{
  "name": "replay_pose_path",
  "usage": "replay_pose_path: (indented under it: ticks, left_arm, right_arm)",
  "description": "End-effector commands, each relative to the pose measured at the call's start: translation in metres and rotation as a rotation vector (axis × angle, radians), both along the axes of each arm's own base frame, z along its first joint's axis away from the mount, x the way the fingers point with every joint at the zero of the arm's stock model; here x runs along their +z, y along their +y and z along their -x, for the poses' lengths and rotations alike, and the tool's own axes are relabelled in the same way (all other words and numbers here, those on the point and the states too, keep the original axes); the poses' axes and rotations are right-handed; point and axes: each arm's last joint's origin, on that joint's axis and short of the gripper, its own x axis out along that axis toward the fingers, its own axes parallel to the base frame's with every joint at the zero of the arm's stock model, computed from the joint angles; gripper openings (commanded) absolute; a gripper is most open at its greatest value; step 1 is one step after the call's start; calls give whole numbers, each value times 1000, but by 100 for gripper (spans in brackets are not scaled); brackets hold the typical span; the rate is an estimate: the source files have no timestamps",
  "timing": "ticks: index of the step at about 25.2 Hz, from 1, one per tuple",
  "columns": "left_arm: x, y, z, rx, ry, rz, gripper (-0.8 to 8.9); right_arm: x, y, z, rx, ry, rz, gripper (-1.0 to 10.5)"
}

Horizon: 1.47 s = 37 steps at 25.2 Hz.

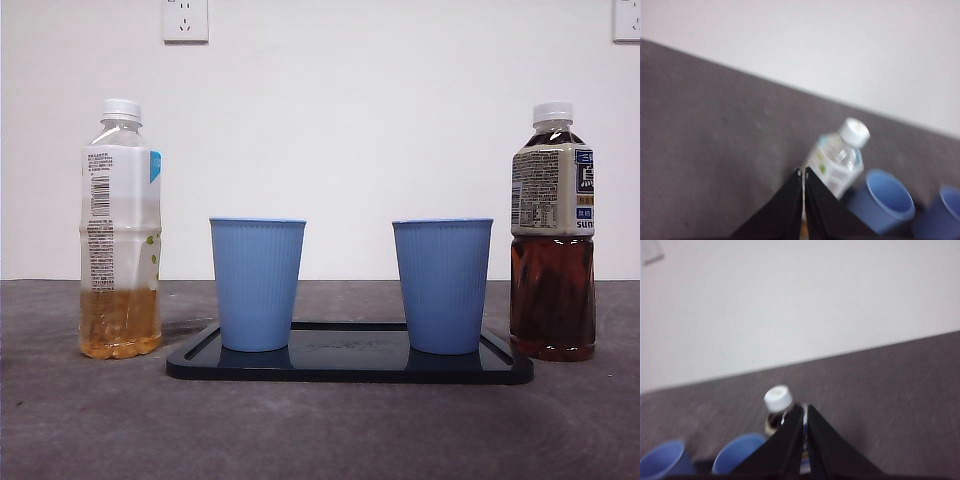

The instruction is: Pour the drink into the cup

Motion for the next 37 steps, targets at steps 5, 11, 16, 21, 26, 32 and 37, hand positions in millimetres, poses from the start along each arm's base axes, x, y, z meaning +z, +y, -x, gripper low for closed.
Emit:
replay_pose_path:
  ticks: [5, 11, 16, 21, 26, 32, 37]
  left_arm:
    - [21, -4, -12, -190, 153, -144, 7]
    - [26, -7, -21, -320, 274, -176, 7]
    - [22, -9, -22, -392, 343, -189, 6]
    - [22, -10, -22, -403, 347, -197, 8]
    - [22, -10, -22, -403, 346, -197, 423]
    - [22, -10, -22, -403, 346, -197, 450]
    - [22, -10, -22, -403, 346, -196, 450]
  right_arm:
    - [21, 4, -8, 156, 168, 117, 8]
    - [23, 5, -12, 238, 334, 174, 8]
    - [17, 8, -13, 291, 433, 192, 8]
    - [13, 11, -13, 330, 469, 198, 11]
    - [14, 11, -14, 322, 474, 176, 416]
    - [13, 11, -14, 318, 481, 157, 416]
    - [-16, 16, -29, 318, 514, 29, 416]
